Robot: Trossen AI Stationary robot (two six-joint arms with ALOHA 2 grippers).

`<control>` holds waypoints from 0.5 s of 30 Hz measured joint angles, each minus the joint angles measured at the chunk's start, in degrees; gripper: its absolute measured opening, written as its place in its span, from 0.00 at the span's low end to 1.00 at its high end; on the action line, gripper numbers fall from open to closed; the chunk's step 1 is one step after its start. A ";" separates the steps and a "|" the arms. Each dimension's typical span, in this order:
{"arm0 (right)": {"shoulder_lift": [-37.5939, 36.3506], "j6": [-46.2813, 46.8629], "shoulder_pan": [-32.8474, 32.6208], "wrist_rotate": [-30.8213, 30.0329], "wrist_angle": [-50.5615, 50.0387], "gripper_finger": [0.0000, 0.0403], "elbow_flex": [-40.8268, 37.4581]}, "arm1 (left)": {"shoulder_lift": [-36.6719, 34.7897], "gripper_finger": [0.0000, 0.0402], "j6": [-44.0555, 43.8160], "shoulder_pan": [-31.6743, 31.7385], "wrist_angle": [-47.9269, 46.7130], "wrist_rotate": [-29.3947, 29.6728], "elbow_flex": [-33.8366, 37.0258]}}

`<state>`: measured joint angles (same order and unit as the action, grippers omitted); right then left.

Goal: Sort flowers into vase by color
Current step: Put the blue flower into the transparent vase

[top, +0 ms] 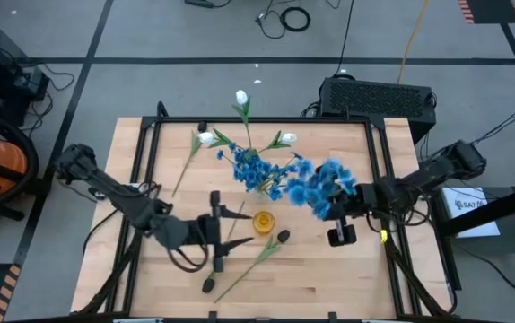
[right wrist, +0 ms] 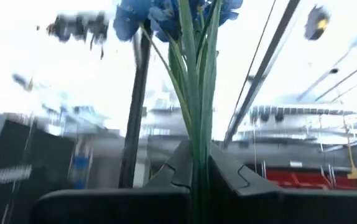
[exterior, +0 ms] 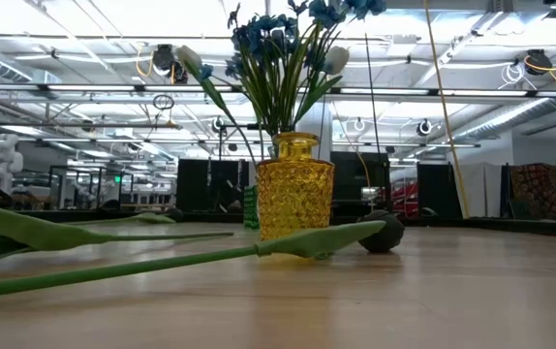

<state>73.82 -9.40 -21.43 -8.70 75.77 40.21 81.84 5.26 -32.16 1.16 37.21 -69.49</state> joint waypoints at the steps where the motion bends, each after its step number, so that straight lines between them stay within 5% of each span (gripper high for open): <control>1: 1.17 0.38 0.17 0.18 1.66 0.03 0.12 | 0.82 0.58 0.00 0.40 1.55 -0.69 0.08; 10: 13.44 -0.19 0.80 1.69 4.02 0.04 9.90 | 8.31 0.58 8.73 1.66 19.37 -1.93 0.19; 15: 16.84 -0.54 0.67 3.20 1.46 0.04 14.49 | 8.94 0.58 7.59 1.85 21.05 -1.38 0.19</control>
<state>90.66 -9.94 -20.76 -5.50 77.23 54.70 90.78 12.84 -30.31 22.22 35.83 -69.30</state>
